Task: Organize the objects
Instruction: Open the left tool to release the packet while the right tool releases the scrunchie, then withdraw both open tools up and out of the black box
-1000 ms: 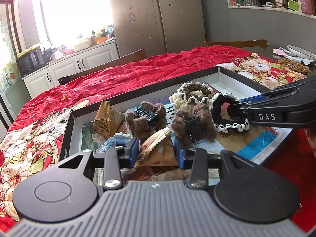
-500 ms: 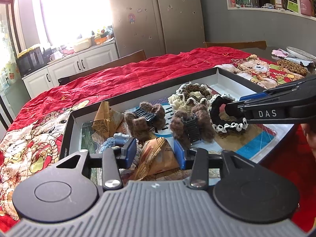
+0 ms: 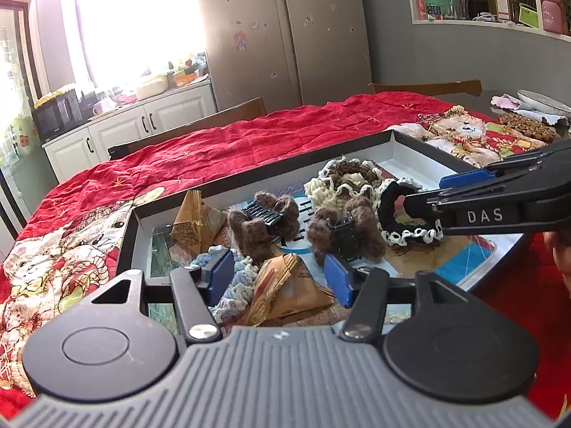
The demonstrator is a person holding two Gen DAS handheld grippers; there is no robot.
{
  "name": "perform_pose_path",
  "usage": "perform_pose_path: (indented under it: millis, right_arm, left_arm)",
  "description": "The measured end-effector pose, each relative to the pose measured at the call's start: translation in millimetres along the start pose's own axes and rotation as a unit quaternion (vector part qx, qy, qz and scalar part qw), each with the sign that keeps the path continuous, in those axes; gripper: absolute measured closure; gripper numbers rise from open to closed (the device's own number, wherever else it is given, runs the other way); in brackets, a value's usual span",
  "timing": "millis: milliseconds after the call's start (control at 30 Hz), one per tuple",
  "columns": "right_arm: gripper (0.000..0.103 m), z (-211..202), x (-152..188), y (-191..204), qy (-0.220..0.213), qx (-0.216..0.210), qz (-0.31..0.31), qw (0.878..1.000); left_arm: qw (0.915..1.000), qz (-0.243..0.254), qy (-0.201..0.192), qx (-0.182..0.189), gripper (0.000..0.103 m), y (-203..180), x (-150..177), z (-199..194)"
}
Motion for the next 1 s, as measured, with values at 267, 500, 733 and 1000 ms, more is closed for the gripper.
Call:
perform_pose_path:
  millis: [267,500,733,1000]
  right_arm:
    - [0.055,-4.9,-0.7,0.2,-0.005,0.001,-0.001,1.0]
    - [0.05,-10.2,-1.6,0.7,-0.01,0.001,-0.003,1.0]
    - [0.044,-20.2,-3.0,4.4,-0.017,-0.003,-0.009,1.0]
    - [0.04,-36.2,-8.6,9.0,-0.028,-0.007,-0.014,0.999]
  left_arm:
    - [1.0,-0.003,-0.005,-0.001,0.028,0.8,-0.5,-4.7]
    - [0.9999,-0.005,-0.011,-0.006,0.024,2.7,-1.2,-10.3]
    - [0.9998,-0.008,-0.014,-0.013,0.021,6.5,-1.8,-15.9]
    - [0.9996,-0.013,-0.022,-0.014,0.018,9.4,-5.2,-28.4]
Point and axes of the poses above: each gripper's, at about its wrist camera, not at the fingertips, and z roughly the way its jaws point, y to its left, x to its underside, the point moved 6 cm from there along z, roughly the way its jaws point, and after that the axes turned 2 degrees about z, right-handed, at the moved point
